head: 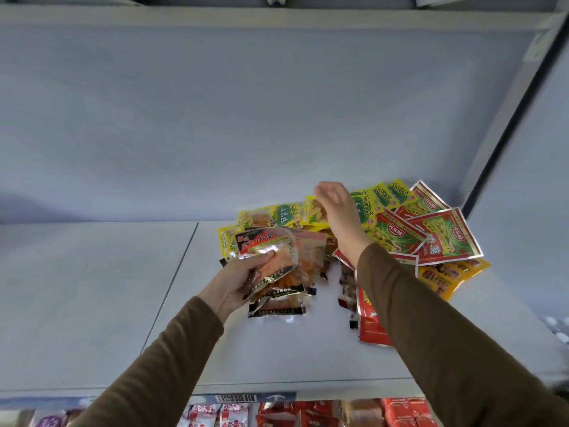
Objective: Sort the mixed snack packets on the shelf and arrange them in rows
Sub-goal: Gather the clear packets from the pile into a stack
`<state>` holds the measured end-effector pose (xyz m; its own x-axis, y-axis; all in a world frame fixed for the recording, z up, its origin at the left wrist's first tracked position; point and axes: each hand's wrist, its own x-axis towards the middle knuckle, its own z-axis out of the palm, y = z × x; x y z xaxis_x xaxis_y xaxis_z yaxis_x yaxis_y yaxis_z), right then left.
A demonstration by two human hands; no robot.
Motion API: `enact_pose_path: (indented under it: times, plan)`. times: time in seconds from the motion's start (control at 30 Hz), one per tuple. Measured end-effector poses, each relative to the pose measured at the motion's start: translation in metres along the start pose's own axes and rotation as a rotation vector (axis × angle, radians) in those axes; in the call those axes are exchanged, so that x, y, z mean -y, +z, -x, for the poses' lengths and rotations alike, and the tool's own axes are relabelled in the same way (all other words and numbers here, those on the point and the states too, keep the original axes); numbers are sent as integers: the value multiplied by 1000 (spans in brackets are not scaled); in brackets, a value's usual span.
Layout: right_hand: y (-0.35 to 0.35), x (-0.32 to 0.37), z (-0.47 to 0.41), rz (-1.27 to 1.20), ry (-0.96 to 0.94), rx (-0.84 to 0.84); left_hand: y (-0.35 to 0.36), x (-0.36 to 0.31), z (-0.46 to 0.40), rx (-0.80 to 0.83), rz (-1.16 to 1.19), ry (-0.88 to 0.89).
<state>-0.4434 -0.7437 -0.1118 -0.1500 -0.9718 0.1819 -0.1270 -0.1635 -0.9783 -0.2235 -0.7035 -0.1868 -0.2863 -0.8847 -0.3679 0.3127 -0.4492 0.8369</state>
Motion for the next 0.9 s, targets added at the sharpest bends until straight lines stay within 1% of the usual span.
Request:
enact_pose_path:
  times: [0.03,0.1,0.17,0.23,0.3,0.43,0.57,0.67,0.73,0.8,0.83,0.9]
  plan:
    - [-3,0,8,-25,57,5,-2,-2,0,-21,25,33]
    - [-2,-7,27,-42,187,69,-4,-6,1,-29,76,91]
    - [7,-13,46,-14,313,174,-3,-7,2,-13,100,123]
    - [20,-17,60,-37,382,304,4,-7,6,-12,108,147]
    - [31,-22,69,-83,356,363,12,-5,10,-16,105,175]
    - [47,-38,78,-151,271,261,18,-1,15,12,80,185]
    - [54,-43,84,-203,172,200,16,0,18,45,21,174]
    - [58,-39,88,-227,166,231,11,0,21,-9,15,179]
    - [57,-34,91,-208,197,332,3,1,24,-74,3,188]
    - [51,-31,92,-135,199,419,-9,2,29,-100,38,174]
    - [44,-31,90,-92,191,426,-17,3,31,-98,66,156]
    - [29,-33,85,22,126,356,-34,2,36,-106,82,133]
